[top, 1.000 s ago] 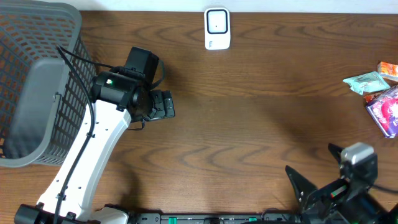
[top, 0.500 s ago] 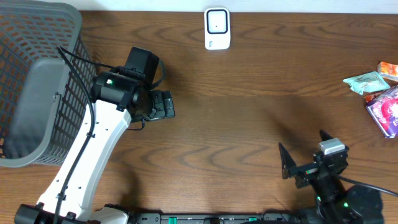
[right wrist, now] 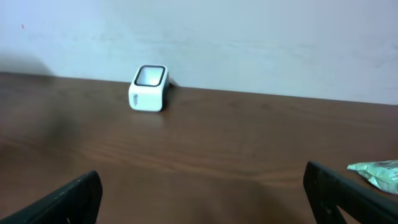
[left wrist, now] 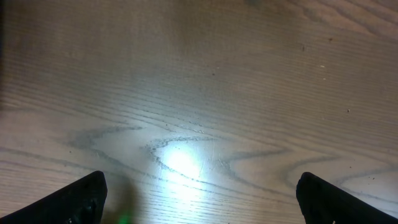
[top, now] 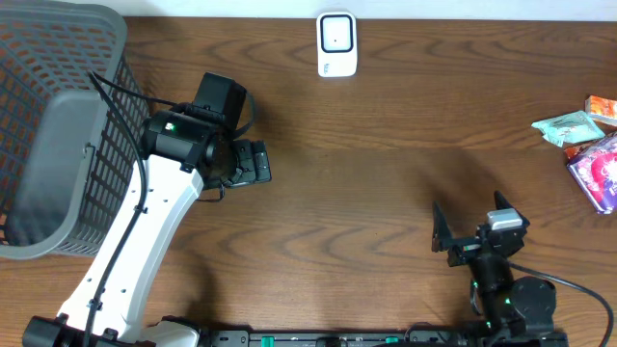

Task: Scan the item barcode

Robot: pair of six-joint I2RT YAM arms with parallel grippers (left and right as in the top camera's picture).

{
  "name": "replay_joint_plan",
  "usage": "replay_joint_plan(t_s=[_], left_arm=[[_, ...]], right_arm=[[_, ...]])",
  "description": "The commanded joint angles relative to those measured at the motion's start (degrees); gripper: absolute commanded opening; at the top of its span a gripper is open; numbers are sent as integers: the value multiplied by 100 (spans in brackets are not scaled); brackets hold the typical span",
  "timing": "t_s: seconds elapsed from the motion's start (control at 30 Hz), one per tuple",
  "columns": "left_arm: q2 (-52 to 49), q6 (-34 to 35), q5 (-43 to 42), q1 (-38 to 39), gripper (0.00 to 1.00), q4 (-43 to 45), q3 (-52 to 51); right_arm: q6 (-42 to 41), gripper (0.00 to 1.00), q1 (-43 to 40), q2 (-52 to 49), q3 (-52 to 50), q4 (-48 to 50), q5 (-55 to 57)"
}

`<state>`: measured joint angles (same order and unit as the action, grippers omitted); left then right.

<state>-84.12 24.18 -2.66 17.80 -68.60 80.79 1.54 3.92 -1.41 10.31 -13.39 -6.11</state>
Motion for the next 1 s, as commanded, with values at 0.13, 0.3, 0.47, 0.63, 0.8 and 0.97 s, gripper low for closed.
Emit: replay_joint_plan(t_s=[0.13,0.3,0.47,0.63,0.8,0.97], left_arm=[[-9,-33,50,15,98,-17,-13],[-9,-33,50,15,98,-17,-13],[-9,-33,48,15,98,-17,-13],[-9,-33,50,15,98,-17,-13],[-9,-33,48,15,98,-17,-13],[-9,-33,48,15,98,-17,-13]], right_arm=[[24,99,-146,109,-503,553,63],[24,99,-262,111,-907,1152,66],[28,99,-289,111,-999,1233,116],[24,99,-328,111,-999,1113,267],[-48,99,-365,111,-999,909,369],[-741,99,-431,111,-999,892,603]])
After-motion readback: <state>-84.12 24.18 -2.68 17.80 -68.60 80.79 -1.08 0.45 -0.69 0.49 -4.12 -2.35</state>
